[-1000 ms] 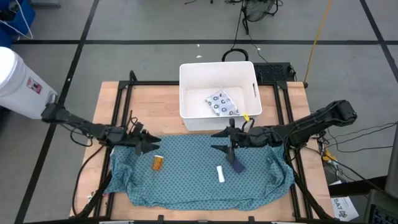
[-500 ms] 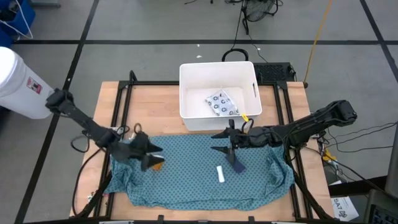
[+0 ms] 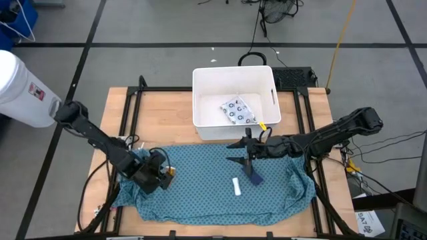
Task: Pick & place medical supplies in basket/bin
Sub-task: Put the orange pill bottle into the white bin
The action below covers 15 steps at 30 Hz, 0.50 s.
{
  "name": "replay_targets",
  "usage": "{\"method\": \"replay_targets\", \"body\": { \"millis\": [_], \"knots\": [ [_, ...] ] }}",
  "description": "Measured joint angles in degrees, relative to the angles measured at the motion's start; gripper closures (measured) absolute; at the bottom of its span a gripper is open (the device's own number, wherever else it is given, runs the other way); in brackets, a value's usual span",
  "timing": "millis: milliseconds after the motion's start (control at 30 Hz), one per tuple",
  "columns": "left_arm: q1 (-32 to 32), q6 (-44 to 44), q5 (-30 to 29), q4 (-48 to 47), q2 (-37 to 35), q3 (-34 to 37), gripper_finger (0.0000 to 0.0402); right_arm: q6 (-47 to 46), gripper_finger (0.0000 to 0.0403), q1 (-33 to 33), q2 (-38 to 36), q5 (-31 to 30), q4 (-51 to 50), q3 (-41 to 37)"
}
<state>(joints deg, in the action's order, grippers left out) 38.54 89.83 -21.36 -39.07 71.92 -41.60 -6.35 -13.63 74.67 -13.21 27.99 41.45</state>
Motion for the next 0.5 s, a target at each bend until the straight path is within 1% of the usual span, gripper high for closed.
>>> {"method": "replay_targets", "body": {
  "millis": [100,233,400,500],
  "knots": [
    [0.0,2.1,0.5,-1.2,2.6,0.0,0.0041,0.0,0.0206,0.0,0.0,0.0,0.0,0.0],
    [-0.7,2.3,0.9,-0.4,6.0,0.0,0.0041,0.0,0.0206,0.0,0.0,0.0,0.0,0.0],
    [-1.7,1.8,3.4,2.0,10.8,0.0,0.0041,0.0,0.0206,0.0,0.0,0.0,0.0,0.0],
    [-2.1,0.3,3.4,3.0,12.3,0.0,0.0041,0.0,0.0206,0.0,0.0,0.0,-0.1,0.0]
  ]
}}
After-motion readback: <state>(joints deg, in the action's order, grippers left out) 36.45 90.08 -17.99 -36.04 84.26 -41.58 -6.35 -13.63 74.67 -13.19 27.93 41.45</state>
